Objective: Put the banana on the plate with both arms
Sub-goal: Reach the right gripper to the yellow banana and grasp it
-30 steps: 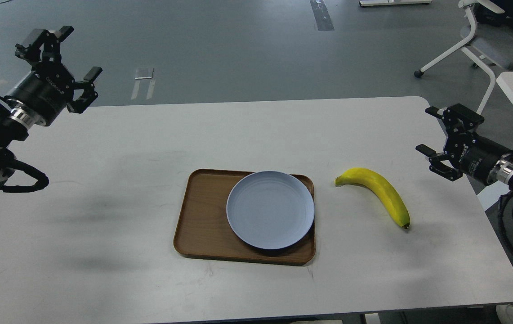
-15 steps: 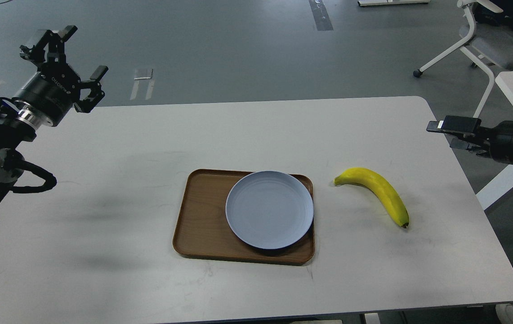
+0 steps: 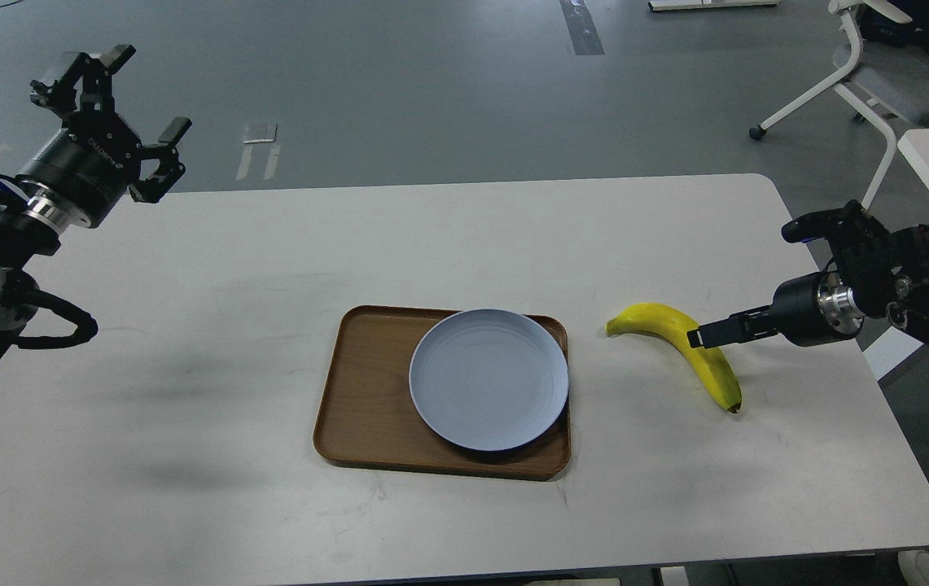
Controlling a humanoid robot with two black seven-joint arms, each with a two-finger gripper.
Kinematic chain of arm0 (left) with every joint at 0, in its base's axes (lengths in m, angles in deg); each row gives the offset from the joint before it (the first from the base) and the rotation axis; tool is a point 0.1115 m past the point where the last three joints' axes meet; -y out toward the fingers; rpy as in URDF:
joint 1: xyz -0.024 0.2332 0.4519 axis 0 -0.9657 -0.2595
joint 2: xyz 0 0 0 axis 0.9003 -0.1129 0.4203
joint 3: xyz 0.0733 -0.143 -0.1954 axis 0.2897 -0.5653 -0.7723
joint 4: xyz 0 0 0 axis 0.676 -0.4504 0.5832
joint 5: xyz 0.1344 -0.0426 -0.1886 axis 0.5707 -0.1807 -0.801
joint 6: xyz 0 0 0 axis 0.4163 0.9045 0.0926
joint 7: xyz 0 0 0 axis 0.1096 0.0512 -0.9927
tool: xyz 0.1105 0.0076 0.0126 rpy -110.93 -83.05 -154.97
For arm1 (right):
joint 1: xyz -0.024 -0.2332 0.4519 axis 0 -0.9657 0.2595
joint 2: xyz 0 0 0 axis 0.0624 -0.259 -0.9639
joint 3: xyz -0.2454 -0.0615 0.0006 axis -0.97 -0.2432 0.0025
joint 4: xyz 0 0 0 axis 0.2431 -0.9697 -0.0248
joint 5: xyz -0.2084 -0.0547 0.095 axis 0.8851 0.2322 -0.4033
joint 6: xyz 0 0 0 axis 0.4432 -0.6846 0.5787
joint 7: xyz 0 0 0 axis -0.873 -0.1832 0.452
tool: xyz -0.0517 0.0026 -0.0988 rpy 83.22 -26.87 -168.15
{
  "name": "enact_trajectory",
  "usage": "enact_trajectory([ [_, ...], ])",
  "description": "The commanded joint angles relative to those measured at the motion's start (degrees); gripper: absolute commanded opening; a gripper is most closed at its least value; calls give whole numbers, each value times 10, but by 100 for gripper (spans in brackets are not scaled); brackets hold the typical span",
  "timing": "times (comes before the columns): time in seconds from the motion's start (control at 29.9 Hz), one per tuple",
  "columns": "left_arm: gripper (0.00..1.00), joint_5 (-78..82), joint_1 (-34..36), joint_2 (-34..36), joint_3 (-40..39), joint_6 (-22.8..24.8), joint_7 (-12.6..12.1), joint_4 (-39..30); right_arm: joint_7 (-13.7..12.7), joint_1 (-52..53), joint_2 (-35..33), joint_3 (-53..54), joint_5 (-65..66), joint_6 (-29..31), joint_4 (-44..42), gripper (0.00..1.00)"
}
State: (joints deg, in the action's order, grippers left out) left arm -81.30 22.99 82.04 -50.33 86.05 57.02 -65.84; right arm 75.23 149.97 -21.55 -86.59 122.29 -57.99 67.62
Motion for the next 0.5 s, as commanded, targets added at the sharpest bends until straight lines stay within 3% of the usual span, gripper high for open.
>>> enact_trajectory([
  [0.0, 98, 0, 0, -1, 1, 0, 0, 0, 0, 2, 26, -7, 0, 0, -14, 100],
  [0.3, 98, 0, 0, 2, 0, 0, 0, 0, 0, -1, 56, -35, 0, -15, -30, 92],
  [0.4, 98, -1, -1, 4, 0, 0, 0, 0, 0, -1, 56, -41, 0, -15, -31, 76],
  [0.43, 98, -1, -1, 4, 0, 0, 0, 0, 0, 0, 56, -47, 0, -15, -31, 65],
  [0.47, 98, -1, -1, 4, 0, 0, 0, 0, 0, 0, 56, -47, 0, -15, -31, 65],
])
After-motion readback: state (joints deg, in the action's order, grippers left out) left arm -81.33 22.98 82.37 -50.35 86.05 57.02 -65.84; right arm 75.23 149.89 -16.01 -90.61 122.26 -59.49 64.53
